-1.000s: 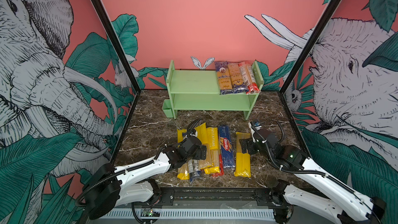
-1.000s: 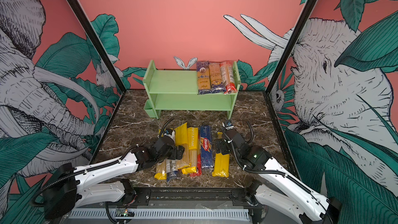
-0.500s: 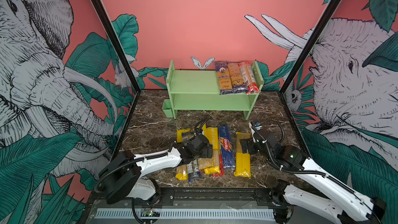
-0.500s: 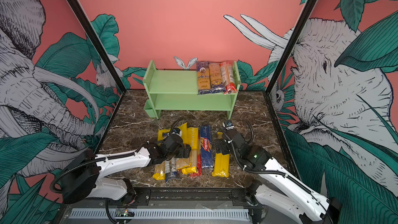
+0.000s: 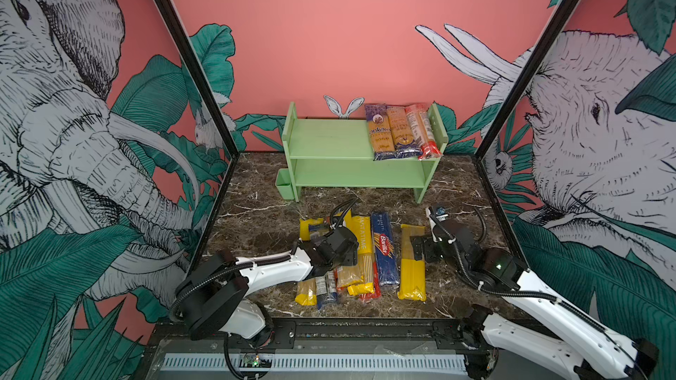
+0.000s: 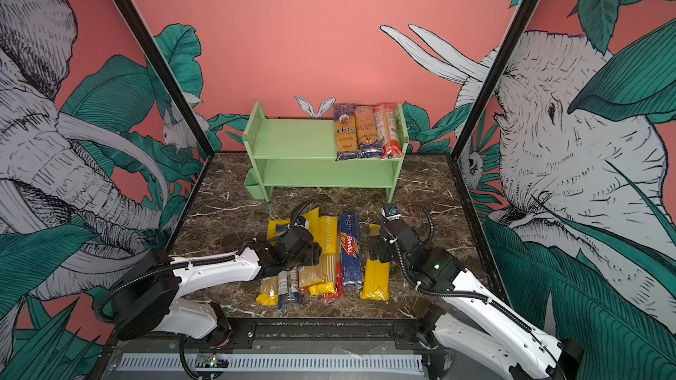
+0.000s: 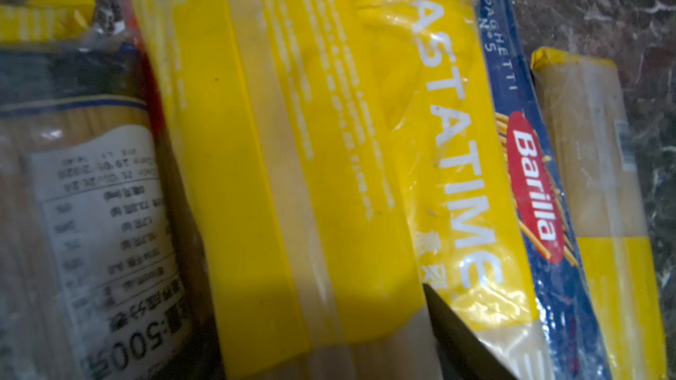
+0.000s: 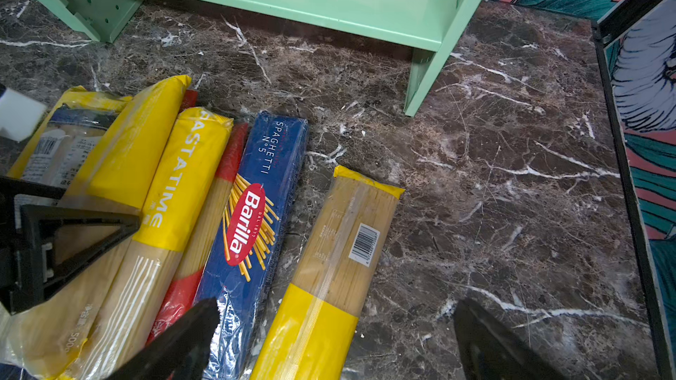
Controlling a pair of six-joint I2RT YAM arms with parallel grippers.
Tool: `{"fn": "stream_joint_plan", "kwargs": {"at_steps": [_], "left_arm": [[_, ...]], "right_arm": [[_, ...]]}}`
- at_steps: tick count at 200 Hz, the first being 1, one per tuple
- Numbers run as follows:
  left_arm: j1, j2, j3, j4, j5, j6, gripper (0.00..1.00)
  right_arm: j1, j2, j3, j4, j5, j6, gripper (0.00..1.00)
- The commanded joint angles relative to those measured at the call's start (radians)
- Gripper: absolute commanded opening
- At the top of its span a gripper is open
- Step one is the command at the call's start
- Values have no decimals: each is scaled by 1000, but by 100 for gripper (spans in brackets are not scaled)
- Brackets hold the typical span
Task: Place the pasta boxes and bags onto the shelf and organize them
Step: 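Lower the left gripper onto the yellow spaghetti pack and close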
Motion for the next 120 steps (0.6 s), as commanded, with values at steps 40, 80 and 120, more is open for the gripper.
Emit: {"fn": "stream_joint_plan", "kwargs": {"at_steps": [40,80,120], "left_arm": [[-9,-108,-11,-48,11,25,29],[-9,-199,0,-119,-23,53,0],[-8,-275,23,-175,-41,77,0]], "right_arm": [[-6,5,3,-3,21,3,99],[-6,6,10,-6,21,4,99],[-7,6,23,-9,16,6,99]]}}
